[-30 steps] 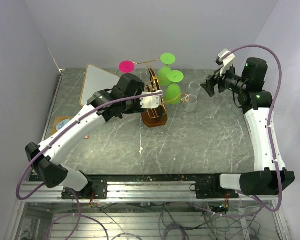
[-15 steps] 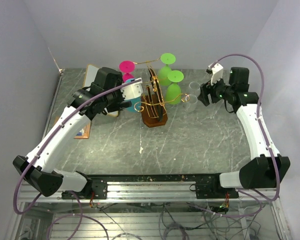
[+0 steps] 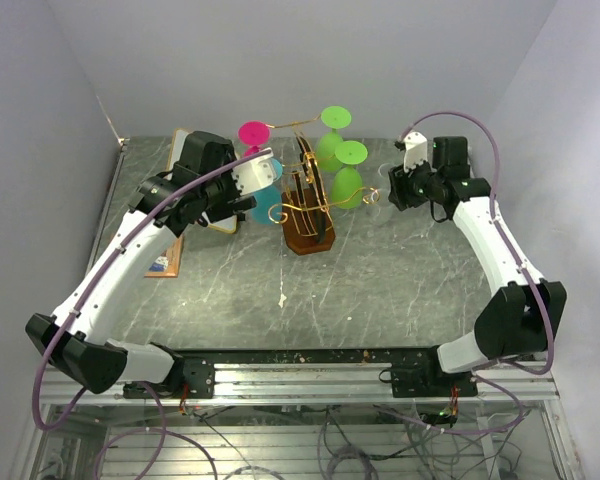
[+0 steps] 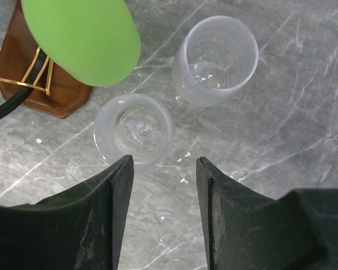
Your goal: Place the wine glass upside down on the wine glass rack
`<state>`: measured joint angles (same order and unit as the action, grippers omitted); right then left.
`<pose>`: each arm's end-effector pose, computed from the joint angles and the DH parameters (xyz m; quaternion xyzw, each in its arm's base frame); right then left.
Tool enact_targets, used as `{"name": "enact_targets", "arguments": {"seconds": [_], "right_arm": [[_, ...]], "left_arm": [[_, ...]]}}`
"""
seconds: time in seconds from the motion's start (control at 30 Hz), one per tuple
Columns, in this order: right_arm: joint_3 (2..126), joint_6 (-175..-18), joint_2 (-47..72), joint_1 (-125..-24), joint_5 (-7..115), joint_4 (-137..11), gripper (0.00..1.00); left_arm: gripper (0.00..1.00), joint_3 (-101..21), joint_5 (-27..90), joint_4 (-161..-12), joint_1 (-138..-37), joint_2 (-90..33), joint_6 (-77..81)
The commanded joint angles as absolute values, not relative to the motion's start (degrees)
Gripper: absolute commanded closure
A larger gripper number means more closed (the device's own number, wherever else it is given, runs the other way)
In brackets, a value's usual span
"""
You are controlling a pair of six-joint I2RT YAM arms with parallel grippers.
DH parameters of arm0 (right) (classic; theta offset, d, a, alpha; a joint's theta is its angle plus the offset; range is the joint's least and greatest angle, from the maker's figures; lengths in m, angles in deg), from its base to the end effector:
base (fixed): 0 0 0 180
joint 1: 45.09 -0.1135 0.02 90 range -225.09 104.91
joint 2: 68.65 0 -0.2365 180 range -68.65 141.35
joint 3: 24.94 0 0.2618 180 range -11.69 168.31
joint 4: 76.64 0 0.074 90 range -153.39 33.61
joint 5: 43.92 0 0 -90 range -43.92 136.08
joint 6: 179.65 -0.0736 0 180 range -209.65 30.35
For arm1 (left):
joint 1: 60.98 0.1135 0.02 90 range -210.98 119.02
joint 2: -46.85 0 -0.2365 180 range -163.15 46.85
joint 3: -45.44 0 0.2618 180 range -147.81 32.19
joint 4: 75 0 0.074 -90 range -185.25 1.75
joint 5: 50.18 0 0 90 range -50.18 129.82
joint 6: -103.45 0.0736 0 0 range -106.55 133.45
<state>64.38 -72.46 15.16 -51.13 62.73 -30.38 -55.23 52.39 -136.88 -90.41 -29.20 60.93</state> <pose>0.3603 0.0593 0.2794 -0.2402 0.8689 0.0909 0.4231 0.2840 -0.1418 0.3638 0.5158 0.7276 0.1661 0.4206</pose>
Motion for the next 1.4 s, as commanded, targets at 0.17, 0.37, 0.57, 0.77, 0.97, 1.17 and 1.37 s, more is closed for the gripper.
{"name": "enact_targets", "arguments": {"seconds": [0.17,0.37,0.57,0.77,0.97,1.17,1.37], "right_arm": [[67.9,-73.6,18.8,-53.0,58.1,-32.2,0.56],[68.8,-73.5,20.4,-53.6,56.9,-32.2,0.6],[69.8,-73.3,22.3,-54.4,56.7,-31.5,0.66],[70.0,-72.9,23.3,-54.9,55.4,-31.3,0.7],[69.6,-72.3,23.4,-55.0,54.7,-31.0,0.77],[69.2,-71.8,23.5,-55.0,54.0,-30.7,0.8],[69.3,-71.4,23.8,-55.0,53.7,-30.0,0.79]], "left_arm": [[0.01,-55.9,49.7,-135.6,-89.7,-29.3,59.7],[0.01,-56.7,49.4,-136.0,-89.7,-29.9,59.6],[0.01,-56.4,49.4,-136.0,-89.7,-30.1,59.5],[0.01,-56.0,49.3,-135.8,-89.7,-30.1,59.5],[0.01,-55.9,49.1,-135.7,-89.7,-30.4,59.5],[0.01,-56.0,48.4,-135.7,-89.7,-30.7,59.1],[0.01,-55.8,48.5,-135.7,-89.7,-30.4,59.1]]}}
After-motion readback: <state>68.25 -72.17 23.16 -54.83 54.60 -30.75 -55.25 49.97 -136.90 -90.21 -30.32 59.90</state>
